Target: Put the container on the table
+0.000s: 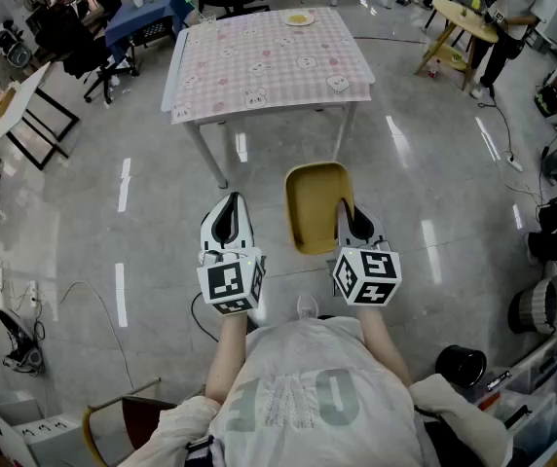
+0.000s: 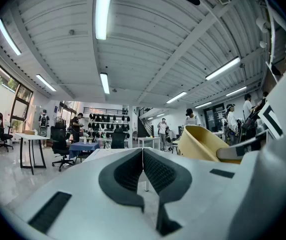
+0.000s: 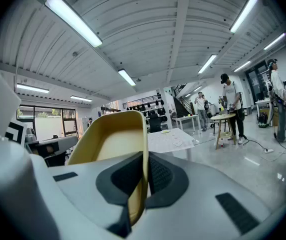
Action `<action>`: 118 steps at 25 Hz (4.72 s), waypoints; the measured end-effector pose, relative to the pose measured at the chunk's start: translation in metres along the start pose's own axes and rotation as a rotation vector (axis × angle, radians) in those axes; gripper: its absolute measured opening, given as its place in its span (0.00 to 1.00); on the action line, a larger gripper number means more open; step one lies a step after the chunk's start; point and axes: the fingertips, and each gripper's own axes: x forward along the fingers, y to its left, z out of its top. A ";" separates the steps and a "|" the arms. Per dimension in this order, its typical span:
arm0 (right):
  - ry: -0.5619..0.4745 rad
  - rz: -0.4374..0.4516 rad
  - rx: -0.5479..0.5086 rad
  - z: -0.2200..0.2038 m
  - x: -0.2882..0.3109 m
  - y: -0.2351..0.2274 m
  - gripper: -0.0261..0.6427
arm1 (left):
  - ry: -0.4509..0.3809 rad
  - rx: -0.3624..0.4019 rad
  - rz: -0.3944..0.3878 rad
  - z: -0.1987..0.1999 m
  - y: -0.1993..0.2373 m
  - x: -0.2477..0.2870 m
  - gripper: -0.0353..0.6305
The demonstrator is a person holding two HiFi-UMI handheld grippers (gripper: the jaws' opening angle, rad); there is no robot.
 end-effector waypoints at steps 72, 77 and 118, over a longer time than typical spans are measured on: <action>0.032 -0.047 0.106 0.126 0.499 -0.045 0.09 | -0.064 -0.001 -0.052 0.016 0.189 0.494 0.10; 0.030 -0.022 0.099 0.129 0.503 -0.047 0.08 | -0.099 -0.001 -0.016 0.029 0.189 0.495 0.10; 0.694 -0.151 0.091 0.012 0.697 -0.114 0.09 | 0.000 0.007 0.176 0.013 0.211 0.486 0.10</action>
